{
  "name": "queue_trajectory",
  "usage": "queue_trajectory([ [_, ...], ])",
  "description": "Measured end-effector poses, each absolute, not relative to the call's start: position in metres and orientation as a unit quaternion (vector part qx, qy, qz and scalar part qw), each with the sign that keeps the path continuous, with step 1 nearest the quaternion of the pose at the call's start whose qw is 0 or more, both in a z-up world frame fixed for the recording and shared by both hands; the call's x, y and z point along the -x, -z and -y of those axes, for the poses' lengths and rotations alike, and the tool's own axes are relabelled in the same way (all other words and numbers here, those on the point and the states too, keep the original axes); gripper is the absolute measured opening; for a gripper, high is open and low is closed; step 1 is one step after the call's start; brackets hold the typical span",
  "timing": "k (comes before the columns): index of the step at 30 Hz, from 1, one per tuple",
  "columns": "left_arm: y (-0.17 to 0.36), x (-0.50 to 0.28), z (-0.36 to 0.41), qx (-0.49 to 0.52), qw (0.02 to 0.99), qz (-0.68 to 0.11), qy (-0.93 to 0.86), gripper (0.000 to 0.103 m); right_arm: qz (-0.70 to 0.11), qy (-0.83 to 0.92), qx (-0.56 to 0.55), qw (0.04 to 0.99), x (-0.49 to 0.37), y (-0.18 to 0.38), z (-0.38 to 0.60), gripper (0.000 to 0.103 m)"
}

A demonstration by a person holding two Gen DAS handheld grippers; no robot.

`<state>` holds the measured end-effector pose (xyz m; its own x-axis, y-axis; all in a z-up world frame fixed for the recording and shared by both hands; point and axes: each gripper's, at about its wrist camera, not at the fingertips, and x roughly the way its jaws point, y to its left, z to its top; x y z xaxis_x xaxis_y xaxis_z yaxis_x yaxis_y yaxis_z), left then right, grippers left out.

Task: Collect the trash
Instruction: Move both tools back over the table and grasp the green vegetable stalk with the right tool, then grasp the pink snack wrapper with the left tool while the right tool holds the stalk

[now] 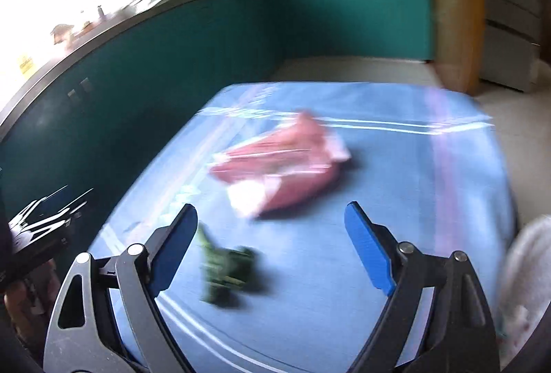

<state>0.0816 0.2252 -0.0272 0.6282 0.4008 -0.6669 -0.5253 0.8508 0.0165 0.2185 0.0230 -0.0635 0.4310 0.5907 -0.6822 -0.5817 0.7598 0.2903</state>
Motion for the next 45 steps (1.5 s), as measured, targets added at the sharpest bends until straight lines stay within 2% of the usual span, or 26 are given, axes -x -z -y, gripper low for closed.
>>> queue_trajectory([
  [6,0.029,-0.08,-0.245,0.106,0.894,-0.347,-0.263,0.089,-0.419,-0.377,0.063,0.824,-0.212,0.078,-0.086,0.086],
  [14,0.036,-0.086,-0.243,0.107,0.893,-0.355,-0.256,0.09,-0.438,-0.386,0.134,0.801,-0.197,0.112,-0.099,0.085],
  [22,0.044,-0.106,-0.228,0.115,0.896,-0.365,-0.224,0.09,-0.433,-0.394,0.167,0.794,-0.178,0.126,-0.099,0.053],
  [24,0.044,-0.114,-0.222,0.115,0.899,-0.367,-0.212,0.09,-0.425,-0.388,0.17,0.8,-0.177,0.127,-0.095,0.034],
  [26,0.046,-0.124,-0.214,0.113,0.901,-0.371,-0.197,0.09,-0.426,-0.389,0.16,0.801,-0.179,0.125,-0.089,0.021],
  [27,0.046,-0.129,-0.21,0.112,0.901,-0.373,-0.19,0.09,-0.425,-0.389,0.153,0.802,-0.181,0.124,-0.085,0.019],
  [34,0.056,-0.161,-0.176,0.105,0.904,-0.397,-0.121,0.09,-0.395,-0.345,0.109,0.845,-0.194,0.094,-0.022,0.017],
  [45,0.078,-0.232,-0.129,0.095,0.887,-0.451,-0.042,0.094,-0.425,-0.278,0.027,0.861,-0.225,0.102,0.06,0.017],
])
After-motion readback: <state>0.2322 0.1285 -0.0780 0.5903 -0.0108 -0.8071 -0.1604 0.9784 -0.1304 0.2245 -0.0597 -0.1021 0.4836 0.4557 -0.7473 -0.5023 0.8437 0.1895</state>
